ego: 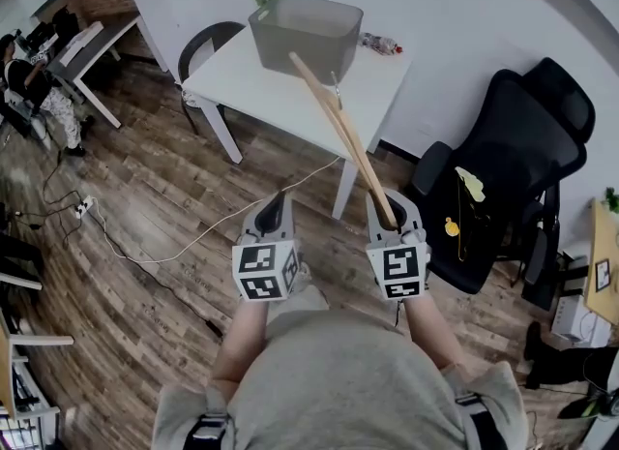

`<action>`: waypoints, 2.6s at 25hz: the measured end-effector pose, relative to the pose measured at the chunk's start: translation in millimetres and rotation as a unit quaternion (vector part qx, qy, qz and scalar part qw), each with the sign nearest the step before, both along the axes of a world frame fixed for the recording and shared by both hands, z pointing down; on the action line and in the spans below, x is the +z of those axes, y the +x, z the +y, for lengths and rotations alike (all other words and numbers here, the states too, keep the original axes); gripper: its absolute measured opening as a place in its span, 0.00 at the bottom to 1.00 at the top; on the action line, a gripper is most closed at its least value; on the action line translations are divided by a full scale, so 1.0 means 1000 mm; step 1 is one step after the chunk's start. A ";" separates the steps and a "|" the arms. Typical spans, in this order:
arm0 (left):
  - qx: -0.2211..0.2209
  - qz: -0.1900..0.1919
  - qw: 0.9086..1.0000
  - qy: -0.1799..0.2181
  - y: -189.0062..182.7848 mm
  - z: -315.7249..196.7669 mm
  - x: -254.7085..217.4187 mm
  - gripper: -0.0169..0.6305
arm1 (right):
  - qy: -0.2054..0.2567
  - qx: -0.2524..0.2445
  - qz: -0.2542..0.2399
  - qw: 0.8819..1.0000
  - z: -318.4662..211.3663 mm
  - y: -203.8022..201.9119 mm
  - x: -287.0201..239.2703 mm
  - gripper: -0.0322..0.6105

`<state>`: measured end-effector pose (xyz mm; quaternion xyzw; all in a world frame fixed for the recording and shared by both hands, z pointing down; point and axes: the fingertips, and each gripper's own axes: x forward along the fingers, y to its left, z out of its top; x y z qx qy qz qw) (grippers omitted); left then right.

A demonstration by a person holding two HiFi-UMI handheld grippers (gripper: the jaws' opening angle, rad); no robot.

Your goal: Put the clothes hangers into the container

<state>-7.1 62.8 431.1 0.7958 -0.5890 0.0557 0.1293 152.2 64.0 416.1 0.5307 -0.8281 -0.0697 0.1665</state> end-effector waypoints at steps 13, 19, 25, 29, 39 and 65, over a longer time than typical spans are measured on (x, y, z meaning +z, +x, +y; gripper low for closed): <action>0.019 0.003 1.000 -0.005 -0.039 -0.112 -0.005 0.04 | -0.002 0.022 0.010 1.000 -0.109 -0.035 -0.008 0.11; 0.024 0.005 1.000 -0.006 -0.058 -0.158 -0.004 0.04 | 0.000 0.027 0.014 1.000 -0.156 -0.052 -0.009 0.11; 0.030 0.004 1.000 -0.007 -0.074 -0.196 -0.001 0.04 | -0.001 0.032 0.020 0.999 -0.194 -0.067 -0.007 0.11; 0.035 0.003 0.999 -0.006 -0.083 -0.218 0.001 0.04 | 0.001 0.039 0.020 0.999 -0.216 -0.074 -0.007 0.11; 0.042 0.001 0.999 -0.007 -0.094 -0.250 0.005 0.04 | 0.006 0.049 0.028 0.998 -0.251 -0.080 -0.009 0.11; 0.037 0.009 0.999 -0.003 -0.095 -0.411 -0.005 0.04 | -0.046 0.028 0.094 0.994 -0.444 -0.062 -0.031 0.11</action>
